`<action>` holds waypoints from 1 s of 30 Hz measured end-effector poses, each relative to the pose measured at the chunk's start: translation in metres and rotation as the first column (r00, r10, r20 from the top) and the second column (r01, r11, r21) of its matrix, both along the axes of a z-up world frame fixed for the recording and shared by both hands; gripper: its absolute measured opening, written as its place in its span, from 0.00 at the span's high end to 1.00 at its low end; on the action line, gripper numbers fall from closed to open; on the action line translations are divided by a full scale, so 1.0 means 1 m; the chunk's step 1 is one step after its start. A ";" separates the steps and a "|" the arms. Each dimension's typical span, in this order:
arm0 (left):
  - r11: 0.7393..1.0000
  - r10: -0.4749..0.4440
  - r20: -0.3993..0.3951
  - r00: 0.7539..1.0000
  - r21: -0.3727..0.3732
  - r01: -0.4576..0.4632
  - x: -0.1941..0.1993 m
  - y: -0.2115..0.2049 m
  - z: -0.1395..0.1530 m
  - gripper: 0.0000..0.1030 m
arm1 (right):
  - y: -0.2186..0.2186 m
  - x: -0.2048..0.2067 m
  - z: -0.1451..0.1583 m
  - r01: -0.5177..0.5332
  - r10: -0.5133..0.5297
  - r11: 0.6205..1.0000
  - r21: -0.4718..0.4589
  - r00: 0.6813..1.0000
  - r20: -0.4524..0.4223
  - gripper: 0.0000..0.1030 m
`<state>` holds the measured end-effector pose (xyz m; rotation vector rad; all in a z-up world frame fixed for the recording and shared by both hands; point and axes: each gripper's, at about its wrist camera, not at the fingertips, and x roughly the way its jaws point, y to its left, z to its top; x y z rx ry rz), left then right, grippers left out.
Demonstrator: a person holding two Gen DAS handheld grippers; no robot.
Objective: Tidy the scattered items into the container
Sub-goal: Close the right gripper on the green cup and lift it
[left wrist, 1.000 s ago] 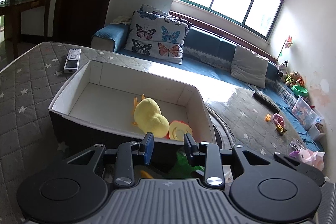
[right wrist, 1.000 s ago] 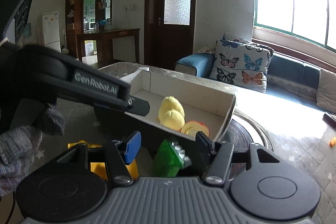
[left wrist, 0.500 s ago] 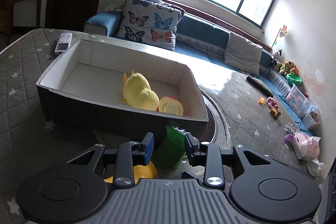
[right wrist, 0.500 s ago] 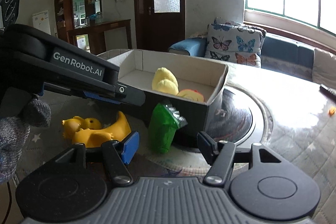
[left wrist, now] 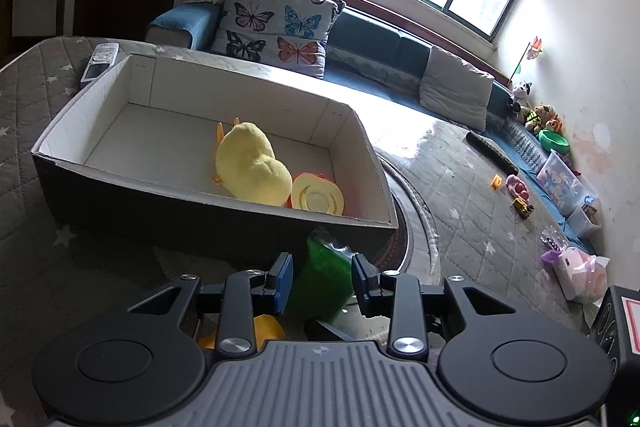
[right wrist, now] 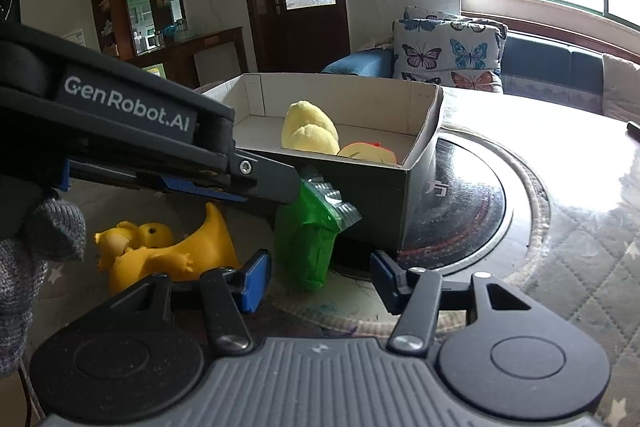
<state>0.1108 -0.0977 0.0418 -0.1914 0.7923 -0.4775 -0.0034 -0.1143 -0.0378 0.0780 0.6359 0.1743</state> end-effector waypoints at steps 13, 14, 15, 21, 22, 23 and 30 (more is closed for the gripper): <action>0.997 -0.028 -0.076 0.997 -0.074 0.023 0.025 0.004 -0.013 0.66 | 0.005 0.014 -0.004 -0.027 0.027 0.999 0.021 1.000 -0.001 0.66; 0.996 -0.034 -0.079 0.996 -0.082 0.027 0.025 0.005 -0.013 0.66 | 0.005 0.014 -0.004 -0.026 0.026 0.999 0.020 1.000 0.000 0.66; 0.995 -0.039 -0.081 0.996 -0.090 0.032 0.026 0.005 -0.013 0.66 | 0.005 0.013 -0.004 -0.027 0.027 0.999 0.021 1.000 0.001 0.66; 0.991 -0.066 -0.078 0.995 -0.122 0.056 0.018 0.009 -0.007 0.66 | 0.007 0.004 0.003 -0.035 0.035 0.999 0.001 0.999 0.020 0.69; 0.990 -0.071 -0.071 0.995 -0.127 0.062 0.015 0.010 -0.004 0.66 | 0.007 0.001 0.007 -0.037 0.037 0.999 -0.005 0.999 0.029 0.69; 0.989 -0.075 -0.064 0.995 -0.133 0.066 0.012 0.011 0.000 0.66 | 0.007 -0.002 0.010 -0.039 0.040 0.999 -0.009 0.999 0.037 0.69; 0.980 -0.080 0.018 0.997 -0.182 0.081 0.008 0.010 0.034 0.66 | 0.006 -0.012 0.041 -0.039 0.045 0.998 -0.048 0.992 0.121 0.70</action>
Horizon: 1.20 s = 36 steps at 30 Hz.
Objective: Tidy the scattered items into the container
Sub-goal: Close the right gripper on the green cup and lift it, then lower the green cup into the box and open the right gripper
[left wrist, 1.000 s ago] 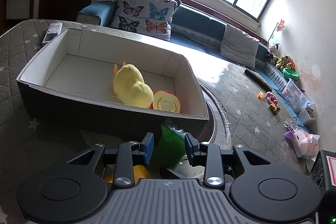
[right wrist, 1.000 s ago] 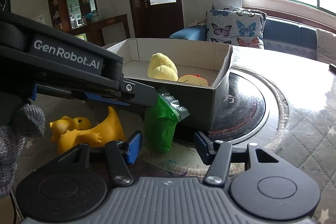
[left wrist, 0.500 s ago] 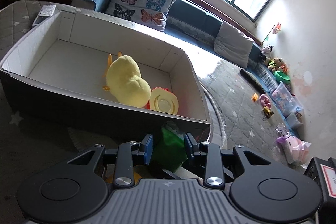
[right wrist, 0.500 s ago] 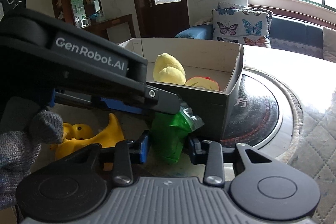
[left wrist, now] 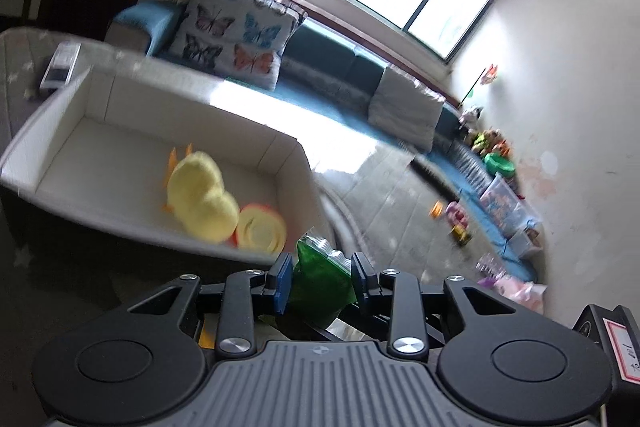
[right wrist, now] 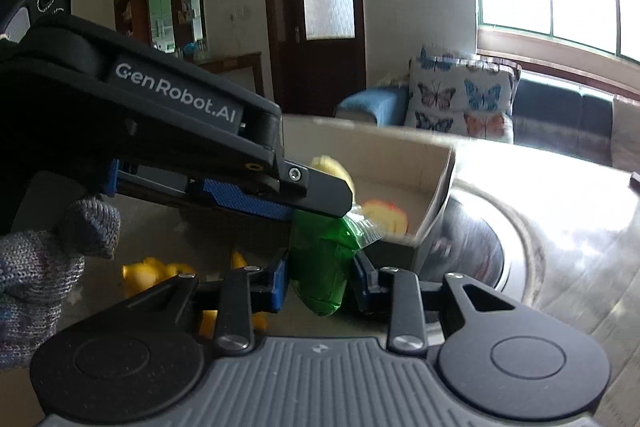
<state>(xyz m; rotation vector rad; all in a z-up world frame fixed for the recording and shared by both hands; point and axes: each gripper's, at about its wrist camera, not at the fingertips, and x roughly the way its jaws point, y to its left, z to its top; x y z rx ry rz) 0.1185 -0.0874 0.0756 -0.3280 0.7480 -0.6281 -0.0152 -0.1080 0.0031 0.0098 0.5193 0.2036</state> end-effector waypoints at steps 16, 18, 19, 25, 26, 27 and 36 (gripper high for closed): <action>0.993 0.119 0.035 0.992 -0.029 -0.118 0.090 -0.016 0.007 0.68 | -0.017 0.100 0.017 0.038 -0.037 0.999 -0.029 0.999 0.021 0.71; 0.991 0.130 0.017 0.991 -0.027 -0.129 0.098 -0.012 -0.001 0.68 | -0.021 0.112 0.011 0.040 -0.040 0.999 -0.023 0.999 0.000 0.71; 0.991 0.135 0.010 0.991 -0.027 -0.134 0.100 -0.010 -0.004 0.68 | -0.023 0.118 0.007 0.040 -0.040 0.999 -0.016 0.999 -0.010 0.71; 0.988 0.153 -0.011 0.988 -0.023 -0.153 0.105 0.003 -0.016 0.68 | -0.027 0.133 -0.009 0.044 -0.044 0.999 -0.010 0.998 -0.055 0.69; 0.987 0.156 -0.014 0.988 -0.024 -0.156 0.104 0.005 -0.016 0.68 | -0.027 0.134 -0.010 0.047 -0.047 0.999 -0.011 0.997 -0.056 0.69; 0.987 0.158 -0.015 0.987 -0.027 -0.159 0.103 0.008 -0.017 0.68 | -0.027 0.134 -0.011 0.050 -0.050 0.999 -0.011 0.997 -0.057 0.68; 0.986 0.164 -0.005 0.986 -0.023 -0.165 0.075 0.017 -0.012 0.68 | -0.032 0.123 -0.005 0.066 -0.067 0.998 -0.024 0.997 -0.037 0.58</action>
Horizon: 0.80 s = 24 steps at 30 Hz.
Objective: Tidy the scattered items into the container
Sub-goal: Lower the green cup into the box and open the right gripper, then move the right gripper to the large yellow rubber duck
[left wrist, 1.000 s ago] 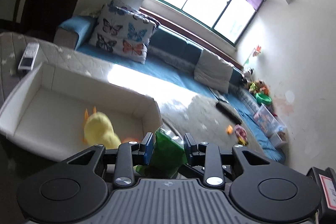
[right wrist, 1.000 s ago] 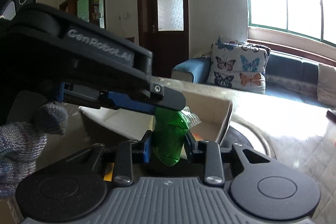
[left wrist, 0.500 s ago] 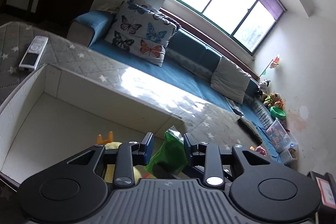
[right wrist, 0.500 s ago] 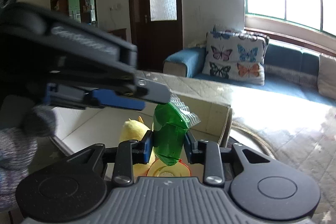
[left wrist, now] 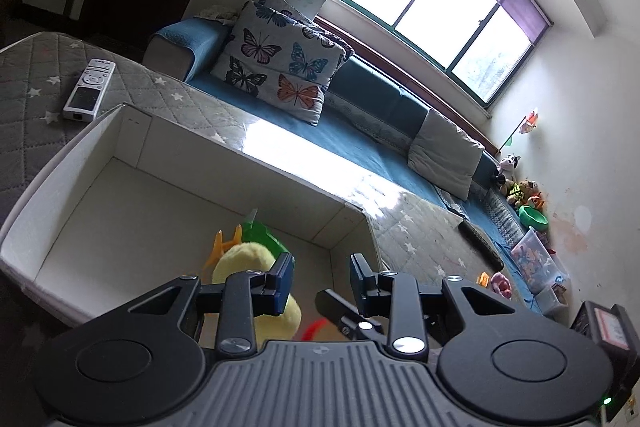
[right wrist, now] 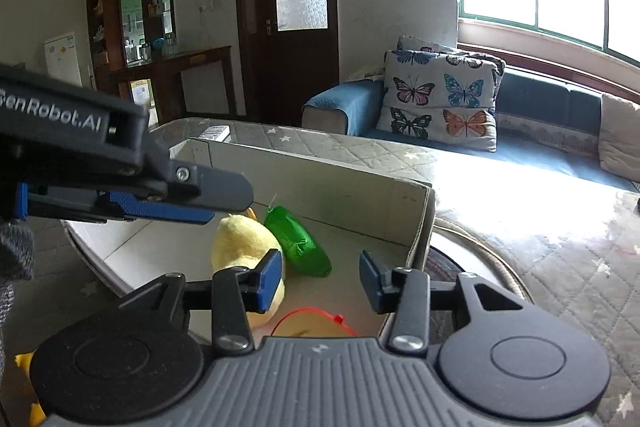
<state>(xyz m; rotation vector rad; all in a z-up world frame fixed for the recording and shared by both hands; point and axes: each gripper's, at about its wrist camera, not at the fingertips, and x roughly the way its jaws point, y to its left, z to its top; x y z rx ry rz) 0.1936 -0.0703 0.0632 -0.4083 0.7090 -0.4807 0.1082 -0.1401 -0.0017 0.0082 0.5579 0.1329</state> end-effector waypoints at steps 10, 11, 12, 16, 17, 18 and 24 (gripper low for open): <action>0.999 0.022 -0.010 1.000 0.040 -0.021 -0.045 0.019 -0.003 0.68 | 0.005 -0.058 0.014 -0.013 0.013 1.000 0.007 0.999 0.041 0.54; 0.999 0.027 -0.016 1.000 0.039 -0.027 -0.050 0.022 -0.004 0.68 | 0.006 -0.065 0.014 -0.014 0.013 1.000 0.009 0.999 0.041 0.53; 0.999 0.032 -0.020 0.999 0.038 -0.032 -0.053 0.025 -0.006 0.68 | 0.007 -0.071 0.013 -0.015 0.014 1.000 0.011 0.999 0.040 0.51; 0.998 0.053 -0.034 0.998 0.031 -0.052 -0.067 0.038 -0.010 0.68 | 0.014 -0.092 0.011 -0.026 0.025 1.000 0.013 0.999 0.033 0.50; 0.998 0.059 -0.037 0.998 0.029 -0.058 -0.070 0.041 -0.010 0.68 | 0.016 -0.097 0.010 -0.031 0.030 0.999 0.014 0.999 0.030 0.50; 0.998 0.063 -0.039 0.997 0.025 -0.062 -0.074 0.044 -0.011 0.68 | 0.018 -0.103 0.009 -0.036 0.036 0.999 0.014 0.999 0.028 0.50; 0.996 0.083 -0.046 0.996 0.032 -0.081 -0.095 0.058 -0.017 0.68 | 0.035 -0.129 0.001 -0.083 0.083 0.996 0.019 0.997 0.005 0.48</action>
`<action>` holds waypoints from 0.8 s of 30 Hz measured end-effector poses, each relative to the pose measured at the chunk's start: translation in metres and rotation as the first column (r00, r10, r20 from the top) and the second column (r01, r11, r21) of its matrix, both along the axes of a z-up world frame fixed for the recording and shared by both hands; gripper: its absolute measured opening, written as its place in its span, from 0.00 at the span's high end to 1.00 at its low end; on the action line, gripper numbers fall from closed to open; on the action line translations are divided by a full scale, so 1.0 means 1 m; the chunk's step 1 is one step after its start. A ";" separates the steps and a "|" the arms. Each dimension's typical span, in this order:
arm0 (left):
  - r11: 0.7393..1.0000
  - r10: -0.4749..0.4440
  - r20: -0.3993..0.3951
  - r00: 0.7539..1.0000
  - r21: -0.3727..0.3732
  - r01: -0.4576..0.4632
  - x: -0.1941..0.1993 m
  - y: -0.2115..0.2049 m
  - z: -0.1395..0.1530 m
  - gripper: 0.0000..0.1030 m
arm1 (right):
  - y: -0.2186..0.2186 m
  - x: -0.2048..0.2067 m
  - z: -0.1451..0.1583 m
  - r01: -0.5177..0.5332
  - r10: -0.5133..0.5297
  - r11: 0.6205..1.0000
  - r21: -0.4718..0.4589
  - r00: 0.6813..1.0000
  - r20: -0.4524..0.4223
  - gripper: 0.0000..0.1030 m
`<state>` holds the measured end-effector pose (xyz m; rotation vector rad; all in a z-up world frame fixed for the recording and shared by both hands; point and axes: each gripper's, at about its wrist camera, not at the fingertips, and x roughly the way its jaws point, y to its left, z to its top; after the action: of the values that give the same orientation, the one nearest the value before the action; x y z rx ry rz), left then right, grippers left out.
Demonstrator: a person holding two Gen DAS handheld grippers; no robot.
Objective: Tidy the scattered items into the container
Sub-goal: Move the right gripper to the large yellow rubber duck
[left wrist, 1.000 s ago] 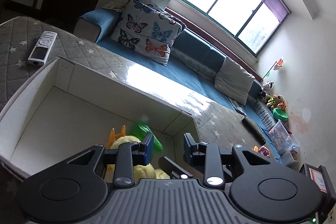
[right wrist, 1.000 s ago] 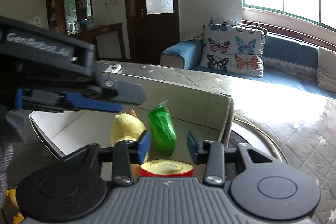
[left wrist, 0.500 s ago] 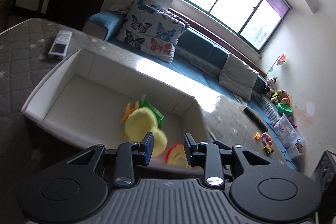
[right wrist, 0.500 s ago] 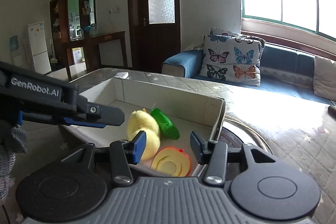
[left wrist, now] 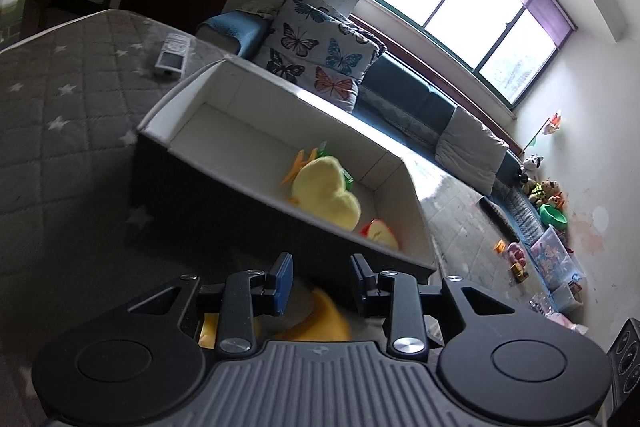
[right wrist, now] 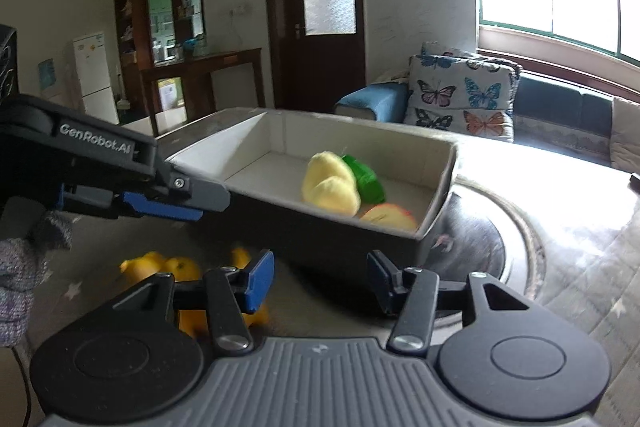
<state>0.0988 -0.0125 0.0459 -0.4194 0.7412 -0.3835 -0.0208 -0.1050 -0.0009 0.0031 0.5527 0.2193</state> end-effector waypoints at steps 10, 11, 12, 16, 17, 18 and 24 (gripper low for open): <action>0.999 0.042 -0.037 0.998 -0.003 -0.042 -0.034 0.027 -0.014 0.68 | 0.021 -0.014 -0.010 -0.115 0.115 0.993 0.000 0.993 -0.030 0.37; 0.999 0.044 -0.037 0.998 -0.001 -0.044 -0.038 0.030 -0.015 0.68 | 0.022 -0.014 -0.010 -0.128 0.127 0.992 -0.008 0.991 -0.030 0.37; 0.999 0.046 -0.039 0.998 -0.001 -0.046 -0.040 0.032 -0.015 0.68 | 0.023 -0.014 -0.010 -0.139 0.139 0.990 -0.022 0.990 -0.030 0.37; 1.000 0.028 -0.041 0.999 -0.001 -0.028 -0.051 0.036 -0.017 0.68 | 0.024 -0.010 -0.012 -0.166 0.163 0.984 -0.068 0.986 -0.041 0.34; 1.000 0.020 -0.041 0.999 -0.001 -0.020 -0.054 0.036 -0.017 0.68 | 0.023 -0.007 -0.014 -0.177 0.174 0.982 -0.068 0.983 -0.051 0.31; 1.000 0.011 -0.043 0.999 -0.004 -0.011 -0.056 0.035 -0.018 0.68 | 0.022 -0.005 -0.016 -0.191 0.187 0.979 -0.066 0.980 -0.062 0.30; 1.000 -0.013 -0.074 0.997 -0.007 0.012 -0.059 0.030 -0.026 0.67 | 0.025 0.002 -0.025 -0.254 0.248 0.964 -0.080 0.965 -0.084 0.27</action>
<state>0.0395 0.0175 0.0196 -0.4373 0.8149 -0.3841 -0.0191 -0.0802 -0.0261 -0.1481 0.6360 0.4432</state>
